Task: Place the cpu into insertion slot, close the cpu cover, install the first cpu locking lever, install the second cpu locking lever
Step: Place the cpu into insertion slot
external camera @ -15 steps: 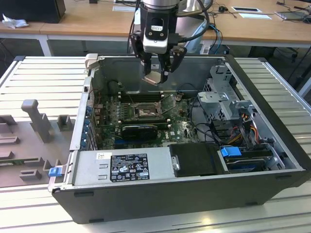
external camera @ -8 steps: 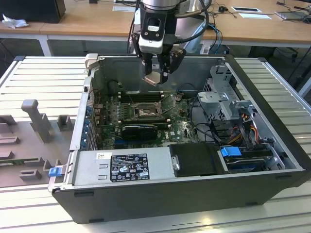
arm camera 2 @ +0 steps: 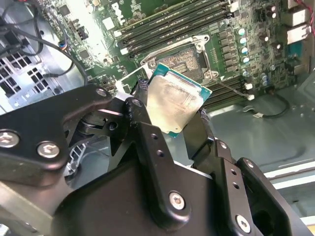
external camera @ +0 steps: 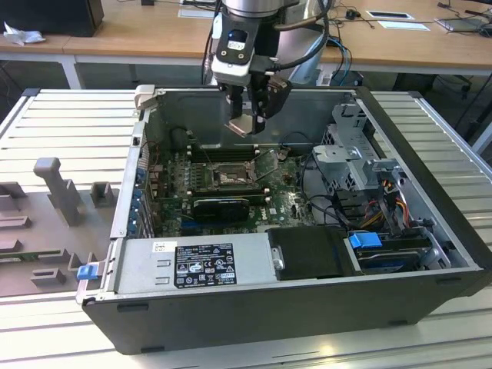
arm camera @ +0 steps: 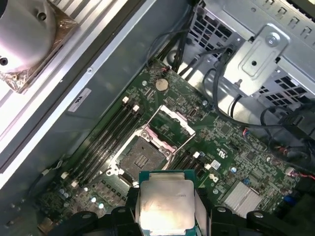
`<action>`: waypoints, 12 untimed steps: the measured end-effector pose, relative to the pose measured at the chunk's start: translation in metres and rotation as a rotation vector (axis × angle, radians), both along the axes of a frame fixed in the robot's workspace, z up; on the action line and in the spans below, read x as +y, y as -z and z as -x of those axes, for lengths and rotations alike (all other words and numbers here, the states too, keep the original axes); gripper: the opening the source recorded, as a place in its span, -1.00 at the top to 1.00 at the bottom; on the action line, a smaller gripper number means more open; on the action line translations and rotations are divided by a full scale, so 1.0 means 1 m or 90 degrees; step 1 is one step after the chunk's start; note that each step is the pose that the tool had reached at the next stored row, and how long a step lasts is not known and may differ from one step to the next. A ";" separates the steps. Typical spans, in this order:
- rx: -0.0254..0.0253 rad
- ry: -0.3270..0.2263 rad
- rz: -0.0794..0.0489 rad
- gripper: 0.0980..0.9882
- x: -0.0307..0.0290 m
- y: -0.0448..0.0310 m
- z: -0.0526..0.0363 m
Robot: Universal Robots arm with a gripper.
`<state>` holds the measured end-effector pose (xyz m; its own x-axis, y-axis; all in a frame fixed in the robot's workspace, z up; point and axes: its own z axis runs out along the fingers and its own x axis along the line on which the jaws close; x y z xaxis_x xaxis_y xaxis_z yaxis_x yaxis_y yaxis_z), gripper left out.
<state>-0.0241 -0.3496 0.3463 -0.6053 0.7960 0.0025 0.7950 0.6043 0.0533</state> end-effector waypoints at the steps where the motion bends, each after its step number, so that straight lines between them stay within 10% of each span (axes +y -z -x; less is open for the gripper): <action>1: 0.0000 0.011 0.000 0.02 0.0000 0.0001 0.0000; 12: 0.0000 0.095 0.000 0.02 0.0000 0.0007 0.0000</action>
